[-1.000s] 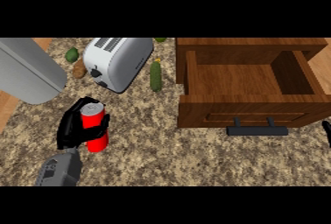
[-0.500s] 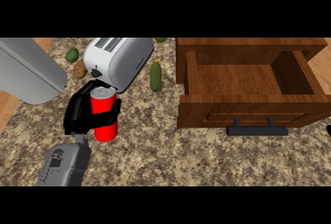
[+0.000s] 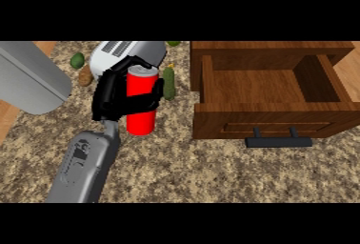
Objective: Pick up the can, place it into the drawer and close the drawer
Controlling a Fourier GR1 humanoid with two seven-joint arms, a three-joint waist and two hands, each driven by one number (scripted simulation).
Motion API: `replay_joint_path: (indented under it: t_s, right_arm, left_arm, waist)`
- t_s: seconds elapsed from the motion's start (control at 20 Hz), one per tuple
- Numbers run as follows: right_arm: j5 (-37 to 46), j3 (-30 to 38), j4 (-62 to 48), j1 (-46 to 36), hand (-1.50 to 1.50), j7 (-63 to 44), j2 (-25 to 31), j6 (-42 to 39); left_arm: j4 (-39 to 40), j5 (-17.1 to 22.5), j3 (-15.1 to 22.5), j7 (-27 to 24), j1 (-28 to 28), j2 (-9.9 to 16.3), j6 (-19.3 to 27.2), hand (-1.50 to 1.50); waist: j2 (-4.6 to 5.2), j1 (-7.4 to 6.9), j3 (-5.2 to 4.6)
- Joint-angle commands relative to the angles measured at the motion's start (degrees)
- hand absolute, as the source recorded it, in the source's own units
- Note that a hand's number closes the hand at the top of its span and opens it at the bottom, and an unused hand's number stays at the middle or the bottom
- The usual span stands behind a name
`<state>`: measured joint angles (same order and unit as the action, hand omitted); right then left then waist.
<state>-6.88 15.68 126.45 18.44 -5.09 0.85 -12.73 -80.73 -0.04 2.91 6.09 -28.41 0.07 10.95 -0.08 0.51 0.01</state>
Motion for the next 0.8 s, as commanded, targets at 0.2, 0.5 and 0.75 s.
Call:
replay_joint_path:
  t_s: [0.2,0.5,0.75]
  right_arm:
    - [0.01,0.70,-0.28,-3.88,-1.50,-1.77,0.47,1.45]
    - [-3.01,2.62,-0.57,-5.00,-1.50,-3.73,2.34,1.21]
    - [2.65,-1.14,-1.94,-2.36,-1.50,0.91,-0.79,0.85]
  left_arm:
    - [2.33,-0.36,8.74,9.14,-14.44,-0.07,10.34,1.50]
    - [11.94,0.54,5.60,9.31,-26.95,-0.07,11.07,1.50]
    - [11.47,2.11,11.50,13.69,-29.84,-0.07,16.89,1.50]
  waist:
    - [0.06,0.15,0.00]
    - [0.20,0.44,0.01]
    - [0.03,0.15,0.01]
